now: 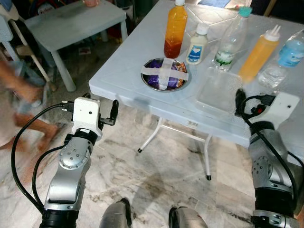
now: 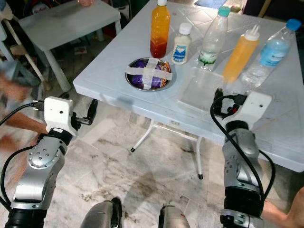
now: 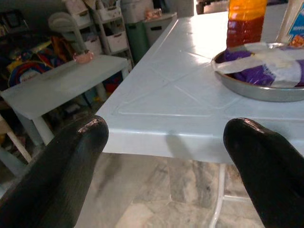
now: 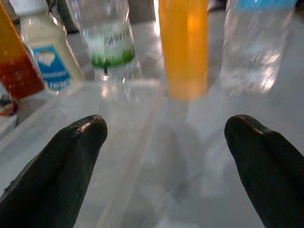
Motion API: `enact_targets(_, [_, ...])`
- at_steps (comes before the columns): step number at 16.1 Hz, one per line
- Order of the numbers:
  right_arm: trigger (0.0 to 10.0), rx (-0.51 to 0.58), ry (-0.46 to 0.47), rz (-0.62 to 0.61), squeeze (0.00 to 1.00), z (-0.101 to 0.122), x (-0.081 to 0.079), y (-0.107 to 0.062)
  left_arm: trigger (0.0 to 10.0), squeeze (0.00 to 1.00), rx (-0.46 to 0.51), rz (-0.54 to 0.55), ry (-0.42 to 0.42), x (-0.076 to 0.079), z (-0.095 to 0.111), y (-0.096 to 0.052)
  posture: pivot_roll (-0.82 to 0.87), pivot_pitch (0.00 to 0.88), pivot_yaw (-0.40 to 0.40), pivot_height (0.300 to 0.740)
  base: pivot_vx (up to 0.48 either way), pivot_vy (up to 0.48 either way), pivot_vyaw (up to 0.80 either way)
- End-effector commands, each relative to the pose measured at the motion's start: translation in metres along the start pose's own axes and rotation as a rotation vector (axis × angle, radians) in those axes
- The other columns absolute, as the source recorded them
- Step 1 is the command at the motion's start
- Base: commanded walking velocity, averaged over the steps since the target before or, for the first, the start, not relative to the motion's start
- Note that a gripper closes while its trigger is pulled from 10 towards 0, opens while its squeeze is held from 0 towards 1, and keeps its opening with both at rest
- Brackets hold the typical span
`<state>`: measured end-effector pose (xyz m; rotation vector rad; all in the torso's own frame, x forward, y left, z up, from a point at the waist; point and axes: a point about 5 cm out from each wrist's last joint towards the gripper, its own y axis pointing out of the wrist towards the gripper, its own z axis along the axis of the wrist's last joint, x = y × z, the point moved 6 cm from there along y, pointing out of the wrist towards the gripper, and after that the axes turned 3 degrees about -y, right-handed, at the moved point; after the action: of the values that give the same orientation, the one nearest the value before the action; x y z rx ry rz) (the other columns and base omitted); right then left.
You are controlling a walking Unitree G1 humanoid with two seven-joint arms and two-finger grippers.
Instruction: Restocking fridge
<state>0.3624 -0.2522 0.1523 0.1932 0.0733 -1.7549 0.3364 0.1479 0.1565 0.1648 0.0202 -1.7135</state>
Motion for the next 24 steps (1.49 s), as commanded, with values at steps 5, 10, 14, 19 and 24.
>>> enact_targets(5, [10.0, -0.053, 0.096, 0.062, 0.00, -0.015, -0.015, 0.001, 10.0, 0.00, -0.006, -0.001, 0.014, -0.004, 0.002, -0.002, 0.08, 0.194, 0.039, 0.740, 0.000, 0.000, 0.00])
enact_targets(10, [0.0, -0.089, 0.182, 0.060, 0.00, -0.025, -0.019, -0.001, 10.0, 0.00, -0.008, -0.001, 0.012, -0.003, 0.002, -0.002, 0.08, 0.195, 0.035, 0.740, 0.000, 0.000, 0.00])
enact_targets(14, [0.0, -0.087, 0.230, 0.062, 0.00, -0.026, -0.021, -0.002, 10.0, 0.00, -0.010, -0.001, 0.011, -0.002, 0.002, -0.002, 0.08, 0.196, 0.034, 0.740, 0.000, 0.000, 0.00])
enact_targets(19, [0.0, -0.097, 0.313, 0.051, 0.00, -0.030, -0.025, -0.003, 10.0, 0.00, -0.009, -0.002, 0.013, -0.001, 0.002, -0.002, 0.08, 0.195, 0.033, 0.740, 0.000, 0.000, 0.00])
enact_targets(24, [0.0, -0.098, 0.346, -0.013, 0.00, -0.032, -0.015, -0.002, 10.0, 0.00, -0.007, -0.004, 0.010, 0.000, 0.002, -0.001, 0.07, 0.193, 0.027, 0.740, 0.000, 0.000, 0.00])
